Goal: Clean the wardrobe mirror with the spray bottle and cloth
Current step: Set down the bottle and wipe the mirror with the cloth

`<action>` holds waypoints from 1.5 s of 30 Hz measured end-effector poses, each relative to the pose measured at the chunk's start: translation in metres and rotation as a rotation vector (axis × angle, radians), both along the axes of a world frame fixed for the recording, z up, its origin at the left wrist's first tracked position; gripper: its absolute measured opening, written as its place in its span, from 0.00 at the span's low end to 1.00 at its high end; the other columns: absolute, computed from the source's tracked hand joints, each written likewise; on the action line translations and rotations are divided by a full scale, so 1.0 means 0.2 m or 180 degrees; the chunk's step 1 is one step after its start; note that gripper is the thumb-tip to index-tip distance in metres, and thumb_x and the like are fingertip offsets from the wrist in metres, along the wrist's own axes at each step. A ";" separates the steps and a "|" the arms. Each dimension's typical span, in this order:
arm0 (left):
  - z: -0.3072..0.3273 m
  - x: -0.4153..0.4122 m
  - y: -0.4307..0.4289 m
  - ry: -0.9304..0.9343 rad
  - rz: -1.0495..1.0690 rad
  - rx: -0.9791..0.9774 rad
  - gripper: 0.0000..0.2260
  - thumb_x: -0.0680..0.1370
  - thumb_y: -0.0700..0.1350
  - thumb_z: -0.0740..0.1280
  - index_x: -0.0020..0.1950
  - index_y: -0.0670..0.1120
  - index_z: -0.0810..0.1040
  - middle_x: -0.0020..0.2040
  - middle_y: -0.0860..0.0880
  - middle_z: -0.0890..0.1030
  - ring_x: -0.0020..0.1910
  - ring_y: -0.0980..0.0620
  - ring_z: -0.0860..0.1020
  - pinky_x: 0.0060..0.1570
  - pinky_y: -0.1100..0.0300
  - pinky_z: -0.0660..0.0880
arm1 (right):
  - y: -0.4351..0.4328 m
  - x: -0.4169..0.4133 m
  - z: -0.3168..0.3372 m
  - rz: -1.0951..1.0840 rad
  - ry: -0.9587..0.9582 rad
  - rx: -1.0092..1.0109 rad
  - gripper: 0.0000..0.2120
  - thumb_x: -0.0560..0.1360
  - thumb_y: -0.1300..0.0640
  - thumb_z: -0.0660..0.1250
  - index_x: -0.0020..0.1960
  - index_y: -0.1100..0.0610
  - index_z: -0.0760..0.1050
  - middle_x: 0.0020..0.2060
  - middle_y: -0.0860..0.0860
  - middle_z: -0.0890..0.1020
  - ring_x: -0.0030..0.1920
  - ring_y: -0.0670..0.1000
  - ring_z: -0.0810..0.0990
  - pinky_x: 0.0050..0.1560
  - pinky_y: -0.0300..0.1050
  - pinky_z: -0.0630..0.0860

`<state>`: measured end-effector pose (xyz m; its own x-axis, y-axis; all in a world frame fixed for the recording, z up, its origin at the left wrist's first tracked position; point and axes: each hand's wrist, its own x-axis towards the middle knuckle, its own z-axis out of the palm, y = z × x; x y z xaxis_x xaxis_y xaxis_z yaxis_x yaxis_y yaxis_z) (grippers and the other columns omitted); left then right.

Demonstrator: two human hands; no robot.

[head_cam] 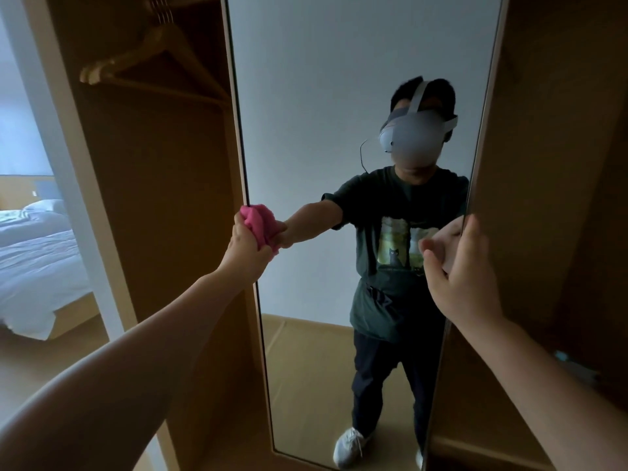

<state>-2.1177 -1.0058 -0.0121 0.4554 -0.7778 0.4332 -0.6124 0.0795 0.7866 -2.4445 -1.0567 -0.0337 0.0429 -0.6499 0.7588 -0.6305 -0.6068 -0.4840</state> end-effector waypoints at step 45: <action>-0.55 -0.01 0.03 0.0265 -0.0075 0.0491 0.39 0.72 0.29 0.64 0.76 0.50 0.48 0.57 0.39 0.76 0.55 0.42 0.78 0.53 0.45 0.78 | 0.02 -0.08 -0.53 0.0557 0.0161 0.0722 0.28 0.76 0.57 0.64 0.71 0.69 0.60 0.66 0.62 0.71 0.68 0.58 0.70 0.67 0.54 0.69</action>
